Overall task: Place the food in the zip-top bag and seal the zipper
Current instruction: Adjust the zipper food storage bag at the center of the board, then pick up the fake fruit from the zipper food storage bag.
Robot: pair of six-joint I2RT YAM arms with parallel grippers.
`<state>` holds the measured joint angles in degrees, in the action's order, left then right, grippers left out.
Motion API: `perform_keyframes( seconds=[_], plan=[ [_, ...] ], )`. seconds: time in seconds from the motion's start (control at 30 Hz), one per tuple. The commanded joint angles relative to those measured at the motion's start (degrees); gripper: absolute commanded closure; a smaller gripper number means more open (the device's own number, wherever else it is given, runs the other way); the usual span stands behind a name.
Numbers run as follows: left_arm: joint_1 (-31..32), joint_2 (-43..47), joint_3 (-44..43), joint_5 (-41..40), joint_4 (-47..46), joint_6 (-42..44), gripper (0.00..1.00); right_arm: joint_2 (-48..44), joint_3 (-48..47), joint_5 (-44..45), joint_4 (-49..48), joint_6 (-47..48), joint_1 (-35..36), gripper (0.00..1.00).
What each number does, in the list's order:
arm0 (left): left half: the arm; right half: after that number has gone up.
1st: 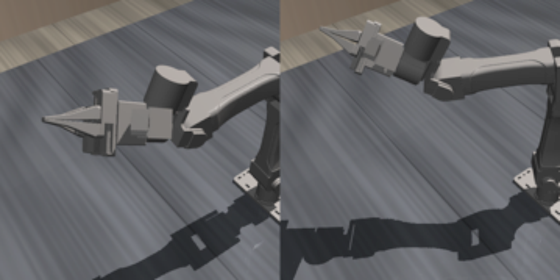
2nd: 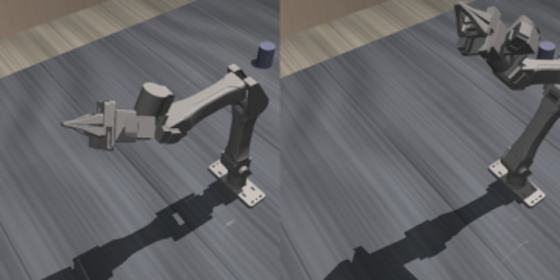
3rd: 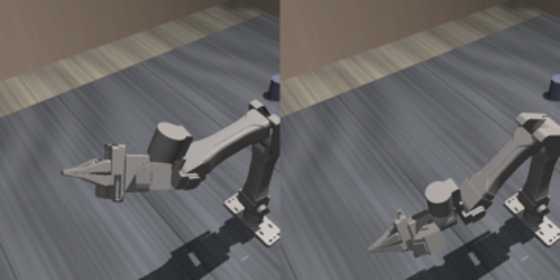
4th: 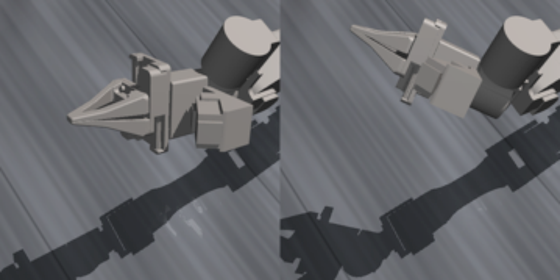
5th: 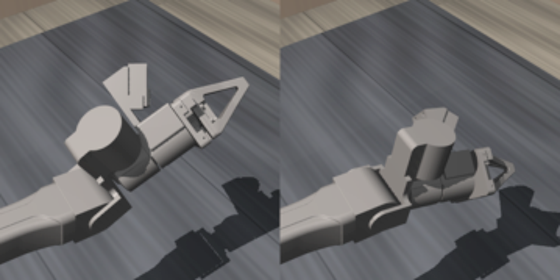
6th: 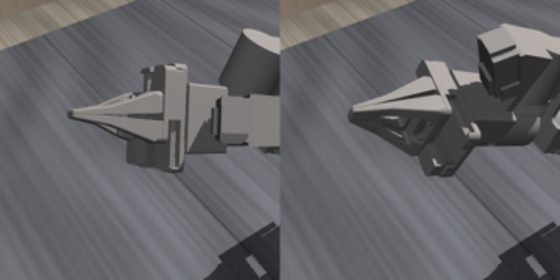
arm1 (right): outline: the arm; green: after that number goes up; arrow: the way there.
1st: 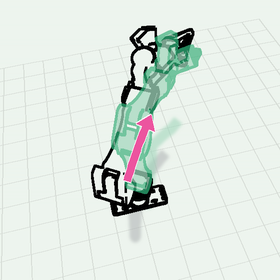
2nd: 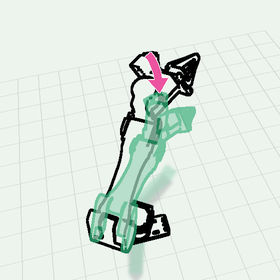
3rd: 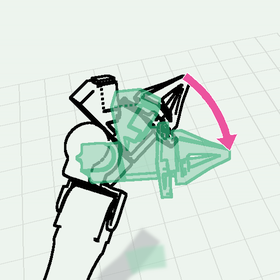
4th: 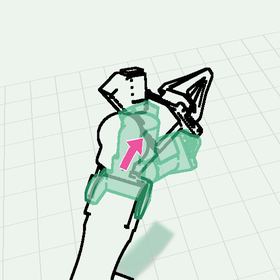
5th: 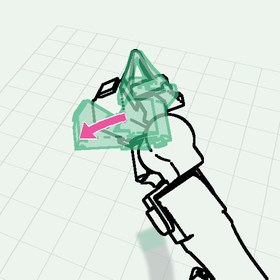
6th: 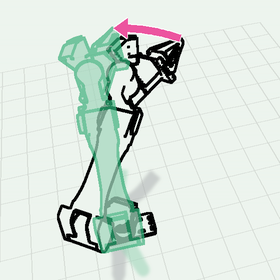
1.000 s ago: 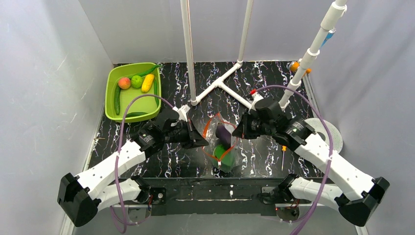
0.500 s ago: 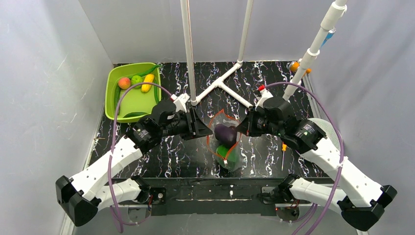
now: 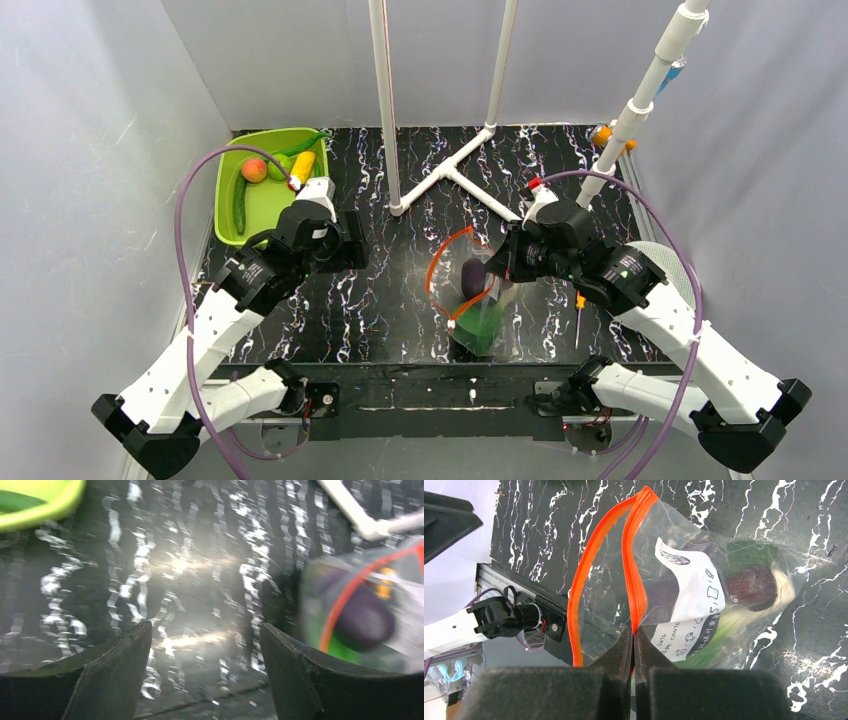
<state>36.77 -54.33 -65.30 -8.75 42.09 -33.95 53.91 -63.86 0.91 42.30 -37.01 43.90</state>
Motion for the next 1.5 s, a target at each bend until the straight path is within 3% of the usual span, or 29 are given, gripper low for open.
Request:
perform_keyframes(
  seconds=[0.0,0.13,0.4,0.67,0.87,1.0,1.23,1.47],
  plan=[
    [-1.07,1.22,1.9,-20.81,3.0,11.32,0.2,-0.93,-0.22,0.03,-2.01,1.37,-0.05,0.99],
    [-6.04,-0.58,4.36,-28.19,-4.89,18.25,0.15,-0.68,-0.38,0.01,-1.47,2.39,-0.12,0.99],
    [-23.16,-12.56,0.68,-17.48,-18.96,17.3,0.13,1.75,-2.4,-2.56,0.54,4.58,-0.35,0.99],
    [-32.37,-29.55,-4.83,-12.02,-28.73,11.69,0.11,2.6,-2.75,-2.07,1.49,6.31,-0.66,0.99],
    [-38.2,-43.12,-10.25,-5.04,-35.4,16.77,0.11,3.03,-2.59,-2.11,0.98,7.71,-0.99,0.99],
    [-39.72,-50.88,-13.3,1.63,-40.92,22.62,0.11,3.55,-2.41,-2.16,0.78,8.39,-1.14,0.99],
    [-40.04,-62.52,-22.23,2.06,-43.41,28.04,0.12,5.15,-2.34,-2.23,0.86,8.9,-1.53,0.99],
    [-40.04,-73.88,-36.29,-0.9,-34.05,30.24,0.16,7.58,-3.29,-2.7,0.32,8.89,-1.97,0.99]
  ],
)
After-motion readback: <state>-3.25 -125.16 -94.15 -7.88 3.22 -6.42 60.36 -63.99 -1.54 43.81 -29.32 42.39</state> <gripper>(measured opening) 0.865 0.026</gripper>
